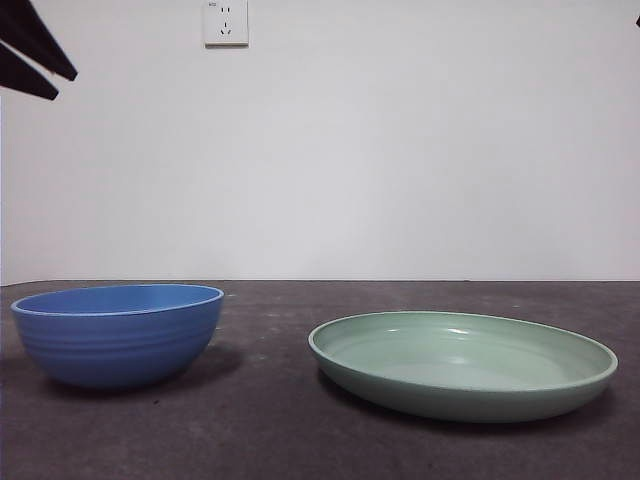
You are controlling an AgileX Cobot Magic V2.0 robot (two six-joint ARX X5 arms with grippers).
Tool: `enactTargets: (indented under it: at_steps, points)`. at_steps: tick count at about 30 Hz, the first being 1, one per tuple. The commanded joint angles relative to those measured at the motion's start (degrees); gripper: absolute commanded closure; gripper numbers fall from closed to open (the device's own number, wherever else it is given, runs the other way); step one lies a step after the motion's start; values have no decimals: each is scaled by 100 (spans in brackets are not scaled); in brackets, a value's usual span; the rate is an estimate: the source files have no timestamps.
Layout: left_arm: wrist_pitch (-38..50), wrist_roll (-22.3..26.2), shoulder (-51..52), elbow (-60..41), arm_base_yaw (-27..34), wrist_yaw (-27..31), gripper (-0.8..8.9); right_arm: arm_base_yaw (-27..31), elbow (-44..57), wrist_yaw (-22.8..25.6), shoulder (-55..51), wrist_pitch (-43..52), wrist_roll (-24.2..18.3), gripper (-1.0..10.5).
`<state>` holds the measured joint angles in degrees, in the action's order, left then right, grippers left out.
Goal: Pick up the blue bowl, put it on the green plate, put it on desk
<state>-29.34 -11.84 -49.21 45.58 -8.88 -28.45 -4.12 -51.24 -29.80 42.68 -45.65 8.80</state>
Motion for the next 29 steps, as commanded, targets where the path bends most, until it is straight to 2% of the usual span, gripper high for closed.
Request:
enactTargets:
  at_steps: [1, 4, 6, 21, 29]
  points:
    - [63, 76, -33, 116, -15, -33, 470, -22, -92, 85, 35, 35, -33, 601]
    - [66, 79, -33, 116, -15, -33, 324, -22, -92, 160, 33, 37, -20, 342]
    - [96, 76, -33, 116, -15, -33, 306, -22, -92, 155, 33, 37, -24, 302]
    - [-13, 35, -31, 118, -13, -33, 315, -22, -92, 127, 28, 37, -4, 301]
    - [-579, -35, -240, 308, -13, 221, 314, -22, -92, 46, 28, 31, 22, 301]
